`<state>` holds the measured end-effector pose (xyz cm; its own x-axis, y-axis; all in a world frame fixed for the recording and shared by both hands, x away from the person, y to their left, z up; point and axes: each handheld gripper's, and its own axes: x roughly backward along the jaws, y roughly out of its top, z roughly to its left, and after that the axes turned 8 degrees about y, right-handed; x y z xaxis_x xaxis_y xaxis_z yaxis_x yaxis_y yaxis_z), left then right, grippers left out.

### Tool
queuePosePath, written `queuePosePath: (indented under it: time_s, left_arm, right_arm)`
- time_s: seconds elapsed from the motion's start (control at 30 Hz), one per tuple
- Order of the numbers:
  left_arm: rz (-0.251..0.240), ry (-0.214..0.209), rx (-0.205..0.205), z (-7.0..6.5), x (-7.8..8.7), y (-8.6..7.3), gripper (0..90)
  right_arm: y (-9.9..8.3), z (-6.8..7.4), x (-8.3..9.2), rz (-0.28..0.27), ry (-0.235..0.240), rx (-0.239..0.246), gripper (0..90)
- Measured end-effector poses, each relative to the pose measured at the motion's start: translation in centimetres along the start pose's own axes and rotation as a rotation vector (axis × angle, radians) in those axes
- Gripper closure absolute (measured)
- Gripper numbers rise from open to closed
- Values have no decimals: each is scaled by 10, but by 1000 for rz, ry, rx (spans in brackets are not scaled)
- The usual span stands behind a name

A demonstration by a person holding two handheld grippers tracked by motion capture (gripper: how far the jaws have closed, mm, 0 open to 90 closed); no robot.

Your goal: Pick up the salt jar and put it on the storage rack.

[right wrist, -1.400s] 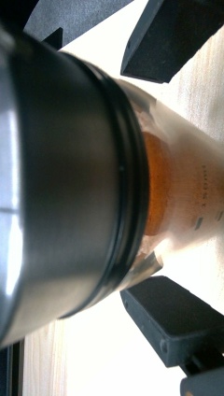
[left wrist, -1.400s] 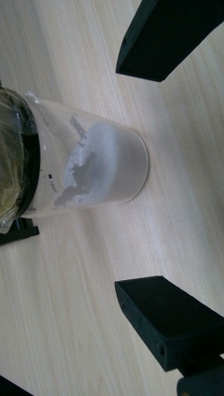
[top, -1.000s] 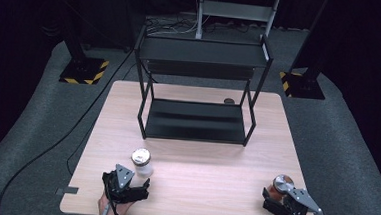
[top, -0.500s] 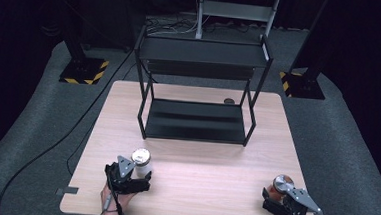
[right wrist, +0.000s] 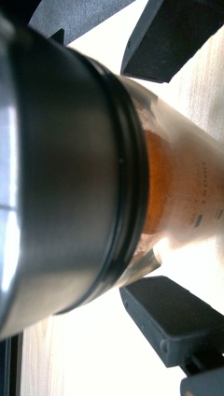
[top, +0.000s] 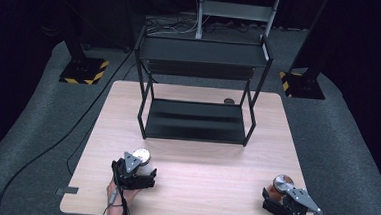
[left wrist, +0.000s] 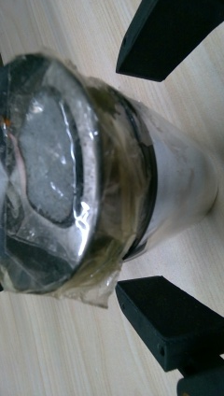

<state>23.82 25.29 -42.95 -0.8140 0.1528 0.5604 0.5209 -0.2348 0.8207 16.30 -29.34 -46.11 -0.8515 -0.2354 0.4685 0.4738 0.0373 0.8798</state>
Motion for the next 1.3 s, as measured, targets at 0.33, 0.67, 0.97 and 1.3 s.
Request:
queuePosePath:
  time_s: [0.33, 0.67, 0.97, 1.3]
  left_arm:
    - [2, 31, 21, -5, -7, -2, 23]
    - [-12, -17, 58, 6, -10, -10, 268]
    - [-29, -19, 51, 5, -11, -14, 304]
    - [-25, -30, 44, 8, -11, -12, 306]
  right_arm:
    - [0, 0, 0, -1, -1, 1, 0]
    - [0, 1, 0, 3, -4, 6, 0]
    - [1, 2, 0, 5, -5, 6, 0]
    - [1, 1, -1, 8, -4, 7, 0]
